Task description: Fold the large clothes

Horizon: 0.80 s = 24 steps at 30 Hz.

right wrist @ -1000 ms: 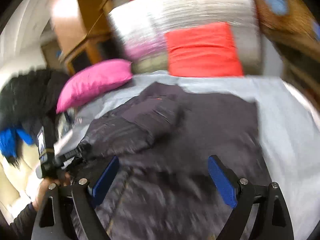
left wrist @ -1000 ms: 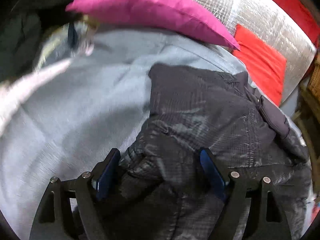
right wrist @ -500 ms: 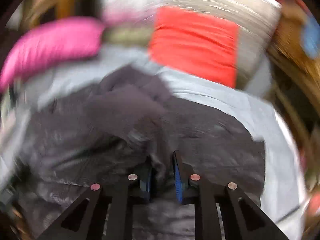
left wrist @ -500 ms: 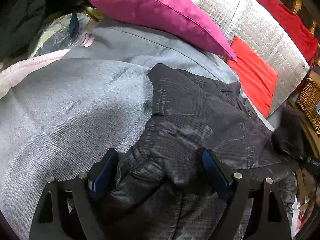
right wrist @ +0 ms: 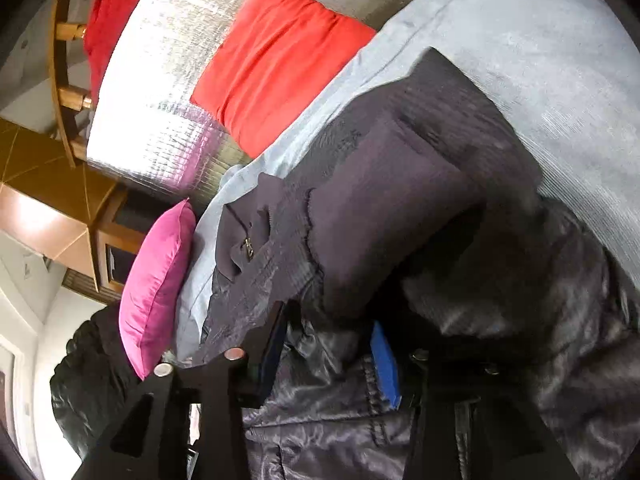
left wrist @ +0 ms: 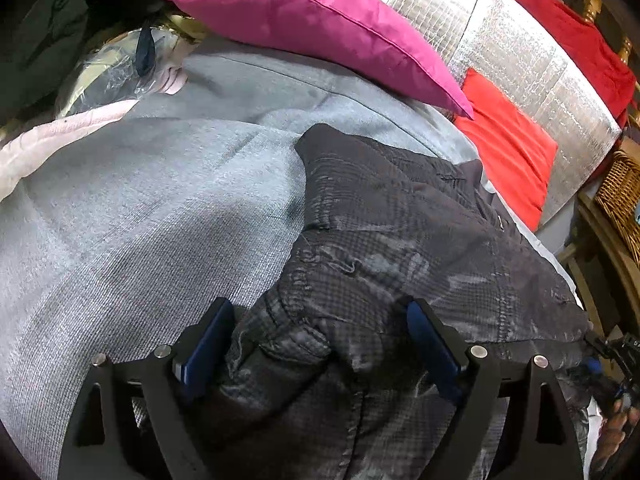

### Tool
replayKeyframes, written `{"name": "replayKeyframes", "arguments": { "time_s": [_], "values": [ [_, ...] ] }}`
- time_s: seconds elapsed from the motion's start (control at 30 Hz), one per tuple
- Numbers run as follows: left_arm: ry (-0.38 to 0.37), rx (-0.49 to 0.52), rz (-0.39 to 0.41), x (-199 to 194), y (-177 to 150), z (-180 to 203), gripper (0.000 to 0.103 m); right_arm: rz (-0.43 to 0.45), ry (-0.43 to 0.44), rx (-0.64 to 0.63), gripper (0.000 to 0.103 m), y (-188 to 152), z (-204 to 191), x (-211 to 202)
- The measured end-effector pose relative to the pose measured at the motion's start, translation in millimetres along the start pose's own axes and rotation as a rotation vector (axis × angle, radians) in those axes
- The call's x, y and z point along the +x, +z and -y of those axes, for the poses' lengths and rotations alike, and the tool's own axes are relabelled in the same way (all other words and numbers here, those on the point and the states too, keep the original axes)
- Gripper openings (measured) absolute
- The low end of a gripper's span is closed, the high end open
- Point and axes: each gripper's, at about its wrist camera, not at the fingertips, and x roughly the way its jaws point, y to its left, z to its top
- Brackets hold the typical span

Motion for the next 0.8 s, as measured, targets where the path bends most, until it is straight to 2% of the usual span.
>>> {"name": "replayKeyframes", "arguments": {
  "time_s": [0.1, 0.2, 0.3, 0.37, 0.43, 0.5, 0.53, 0.57, 0.6, 0.63, 0.8],
  "values": [
    [-0.010, -0.009, 0.003, -1, 0, -2, 0.089, 0.048, -0.053, -0.169, 0.020, -3, -41, -18],
    [-0.059, -0.068, 0.014, -5, 3, -12, 0.089, 0.114, -0.088, -0.275, 0.020, -11, -66, -44],
    [-0.039, -0.198, 0.069, -24, 10, -33, 0.089, 0.140, -0.180, -0.290, 0.022, -23, -52, -40],
    [-0.061, -0.228, 0.096, -30, 14, -40, 0.089, 0.093, -0.196, -0.243, 0.023, -24, -34, -22],
    [-0.045, -0.179, 0.059, -22, 17, -33, 0.089, 0.025, -0.195, -0.216, 0.026, -27, -20, -2],
    [0.030, -0.085, -0.023, -3, 13, -20, 0.089, 0.013, -0.171, -0.213, 0.034, -28, -14, 3],
    [0.070, -0.036, -0.016, -2, 11, -13, 0.089, 0.015, -0.147, -0.209, 0.040, -27, -12, 3],
    [0.088, -0.023, -0.009, -4, 10, -9, 0.084, 0.015, -0.126, -0.203, 0.043, -27, -10, 3],
    [0.084, -0.017, -0.013, -5, 11, -8, 0.079, 0.011, -0.106, -0.192, 0.047, -27, -7, 3],
    [0.073, -0.015, -0.018, -4, 10, -8, 0.073, 0.009, -0.092, -0.180, 0.047, -27, -5, 2],
    [0.057, -0.029, -0.011, -4, 10, -12, 0.076, -0.005, -0.077, -0.155, 0.048, -28, 0, -2]
  ]
}}
